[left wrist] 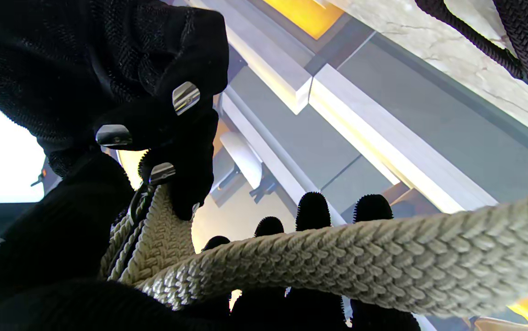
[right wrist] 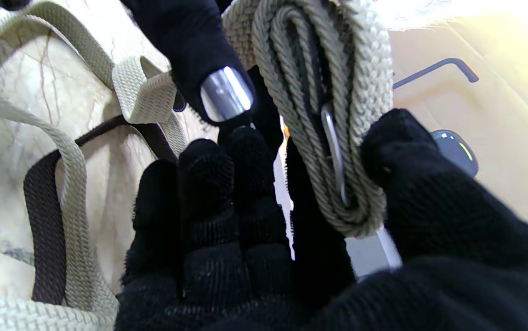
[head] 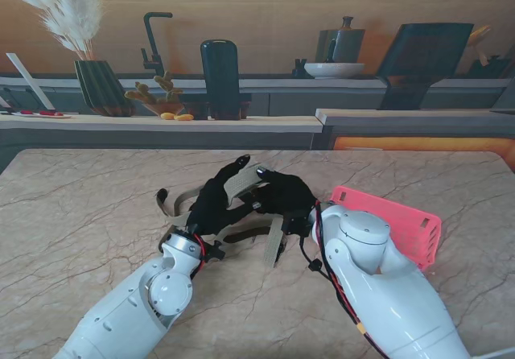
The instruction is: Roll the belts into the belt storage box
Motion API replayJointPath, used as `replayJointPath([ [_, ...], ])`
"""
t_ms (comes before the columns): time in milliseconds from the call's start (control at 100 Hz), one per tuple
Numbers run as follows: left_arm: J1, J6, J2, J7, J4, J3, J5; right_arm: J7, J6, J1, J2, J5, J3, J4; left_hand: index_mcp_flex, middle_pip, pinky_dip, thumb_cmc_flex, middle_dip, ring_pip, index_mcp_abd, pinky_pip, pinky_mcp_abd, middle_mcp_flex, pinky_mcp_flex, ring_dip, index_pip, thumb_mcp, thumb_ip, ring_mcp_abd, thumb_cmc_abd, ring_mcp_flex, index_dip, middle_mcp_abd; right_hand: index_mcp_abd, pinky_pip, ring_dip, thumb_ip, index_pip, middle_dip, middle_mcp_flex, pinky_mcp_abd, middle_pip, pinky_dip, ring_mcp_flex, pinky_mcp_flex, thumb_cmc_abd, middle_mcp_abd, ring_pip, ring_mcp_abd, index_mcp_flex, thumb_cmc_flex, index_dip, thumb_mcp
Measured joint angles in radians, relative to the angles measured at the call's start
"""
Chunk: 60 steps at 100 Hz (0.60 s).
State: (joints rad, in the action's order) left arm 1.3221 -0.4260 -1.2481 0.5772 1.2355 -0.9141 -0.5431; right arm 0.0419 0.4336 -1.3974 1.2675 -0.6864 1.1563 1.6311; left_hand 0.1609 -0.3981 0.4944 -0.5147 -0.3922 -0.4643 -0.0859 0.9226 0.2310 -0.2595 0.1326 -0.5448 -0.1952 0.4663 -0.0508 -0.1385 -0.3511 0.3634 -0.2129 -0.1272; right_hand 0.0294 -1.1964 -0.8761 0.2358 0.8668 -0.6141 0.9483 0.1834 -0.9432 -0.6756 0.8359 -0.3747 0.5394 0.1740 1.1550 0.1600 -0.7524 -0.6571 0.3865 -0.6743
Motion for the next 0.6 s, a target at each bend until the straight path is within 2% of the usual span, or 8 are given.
replayJointPath([
  [110,0.001,0.0,-0.001,0.012,-0.002,-0.001,-0.002,-0.033,0.024,0.01,0.001,-0.037,-0.003,-0.022,-0.006,0.002,0.0,0.0,0.01,-0.002,0.036,-0.001,-0.009,0.01,-0.012,0.008,0.049,-0.045,0.0,0.0,0.033,-0.013,-0.001,0.0,0.0,0.001,-0.01,0.0,0.0,-0.012,-0.021,0.0,-0.002,-0.01,-0.021,0.017,0.0,0.004,0.002,0.0,0.0,0.004,-0.001,0.0],
  [290,0.006,-0.003,-0.004,0.015,-0.002,-0.009,0.0,-0.093,0.057,0.03,0.001,-0.032,-0.02,-0.066,-0.006,0.004,0.0,0.01,0.012,-0.002,0.118,-0.011,-0.018,0.01,-0.014,0.011,0.071,-0.068,0.0,0.0,0.046,-0.013,-0.015,0.0,-0.001,0.001,-0.057,0.0,0.0,-0.05,-0.021,0.0,-0.037,-0.023,-0.021,0.025,0.0,0.023,0.054,0.012,-0.003,0.02,-0.012,-0.001],
  [370,0.007,-0.009,-0.004,0.015,-0.002,-0.009,0.0,-0.125,0.08,0.046,0.001,-0.029,-0.028,-0.093,-0.006,0.005,0.0,0.01,0.021,0.0,0.144,-0.013,-0.018,0.01,-0.02,0.012,0.072,-0.069,-0.019,0.0,0.051,-0.024,-0.025,0.001,-0.001,0.001,-0.083,0.001,0.0,-0.075,-0.02,0.0,-0.067,-0.03,-0.02,0.025,0.0,0.028,0.092,0.019,-0.004,0.04,-0.017,-0.003],
  [460,0.007,-0.013,-0.004,0.015,-0.002,-0.008,0.0,-0.156,0.098,0.068,0.0,-0.027,-0.044,-0.124,-0.006,0.005,0.0,0.011,0.022,0.008,0.171,-0.013,-0.021,0.01,-0.022,0.012,0.073,-0.073,-0.019,0.0,0.077,-0.024,-0.037,0.013,-0.001,0.001,-0.096,0.002,0.0,-0.087,-0.018,0.0,-0.081,-0.035,-0.019,0.025,0.0,0.035,0.114,0.026,-0.017,0.051,-0.025,-0.004],
  [530,0.007,-0.015,-0.004,0.013,-0.002,-0.007,0.005,-0.187,0.113,0.087,0.0,-0.04,-0.054,-0.153,-0.006,0.005,0.0,-0.011,0.022,0.01,0.188,-0.024,-0.022,0.01,-0.022,0.014,0.082,-0.129,-0.019,0.0,0.131,-0.024,-0.062,0.023,-0.001,0.001,-0.099,0.013,0.0,-0.089,-0.018,0.0,-0.081,-0.035,-0.019,0.025,0.0,0.038,0.114,0.028,-0.023,0.053,-0.025,-0.003],
  [600,0.007,-0.017,-0.004,0.009,-0.002,-0.006,0.013,-0.233,0.121,0.102,0.0,-0.069,-0.058,-0.182,-0.006,0.005,0.0,-0.101,0.023,0.011,0.191,-0.025,-0.023,0.01,-0.024,0.014,0.085,-0.264,-0.019,0.0,0.194,-0.024,-0.073,0.024,-0.001,0.001,-0.109,0.013,0.0,-0.1,-0.02,0.0,-0.081,-0.035,-0.019,0.037,-0.01,0.038,0.114,0.028,-0.023,0.053,-0.025,-0.001],
])
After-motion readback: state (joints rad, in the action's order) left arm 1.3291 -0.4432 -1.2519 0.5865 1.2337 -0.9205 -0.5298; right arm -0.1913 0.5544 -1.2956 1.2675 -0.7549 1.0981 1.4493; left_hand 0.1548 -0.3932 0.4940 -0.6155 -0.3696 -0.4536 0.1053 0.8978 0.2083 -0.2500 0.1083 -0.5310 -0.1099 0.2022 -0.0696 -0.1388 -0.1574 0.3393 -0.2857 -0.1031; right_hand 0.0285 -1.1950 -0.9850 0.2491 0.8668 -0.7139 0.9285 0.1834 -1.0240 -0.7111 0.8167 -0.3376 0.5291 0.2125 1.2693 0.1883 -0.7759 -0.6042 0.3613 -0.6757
